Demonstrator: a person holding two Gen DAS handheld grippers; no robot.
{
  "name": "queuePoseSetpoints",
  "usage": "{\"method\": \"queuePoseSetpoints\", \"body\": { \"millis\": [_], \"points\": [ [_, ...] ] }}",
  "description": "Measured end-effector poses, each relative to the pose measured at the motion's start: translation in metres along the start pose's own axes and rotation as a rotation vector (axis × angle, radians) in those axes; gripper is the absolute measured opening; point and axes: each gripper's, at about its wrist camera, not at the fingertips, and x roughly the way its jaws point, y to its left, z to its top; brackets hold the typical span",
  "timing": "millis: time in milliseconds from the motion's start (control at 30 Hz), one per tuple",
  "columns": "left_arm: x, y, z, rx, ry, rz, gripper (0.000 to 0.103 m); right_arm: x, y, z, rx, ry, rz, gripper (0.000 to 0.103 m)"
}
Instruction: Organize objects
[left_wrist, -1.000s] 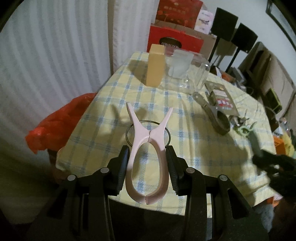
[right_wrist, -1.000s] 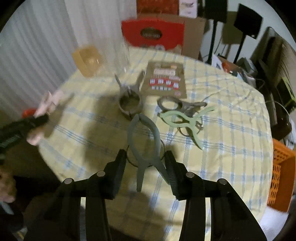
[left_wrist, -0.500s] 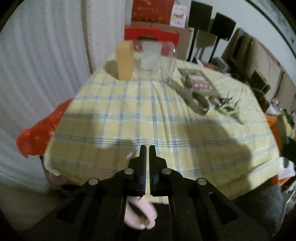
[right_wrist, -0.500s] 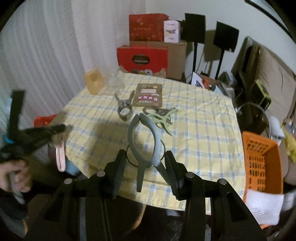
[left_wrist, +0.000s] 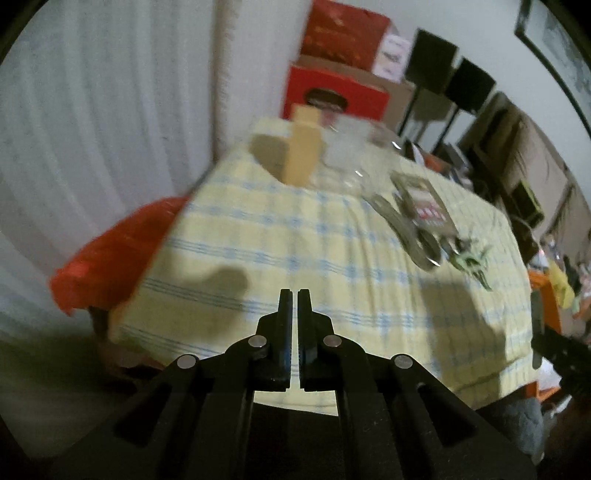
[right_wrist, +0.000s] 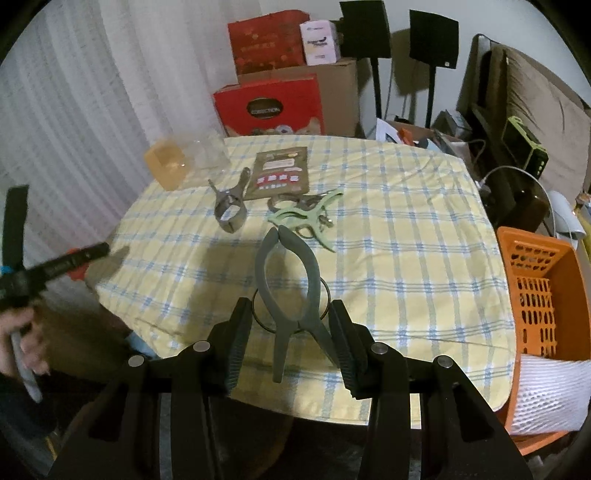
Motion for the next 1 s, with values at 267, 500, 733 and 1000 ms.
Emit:
{"method": "queuePoseSetpoints", "body": {
  "millis": [267, 500, 733, 1000],
  "points": [
    [-0.007, 0.065, -0.004, -0.057, 0.018, 0.043, 0.002, 0.017, 0.007, -0.002, -0.034, 0.035, -0.013, 0.043],
    [-0.001, 0.096, -0.039, -0.058, 0.079, -0.05, 0.002, 0.036, -0.005, -0.003, -0.02, 0.071, -0.033, 0.044],
    [0.007, 0.079, -0.078, 0.252, 0.302, -0.153, 0.008, 0.046, -0.024, 0.0, 0.007, 0.106, -0.06, 0.044],
    [0.075, 0.045, -0.175, 0.56, 0.704, -0.178, 0.07, 0.059, -0.018, 0.004, -0.011, 0.129, -0.067, 0.044]
  ]
}}
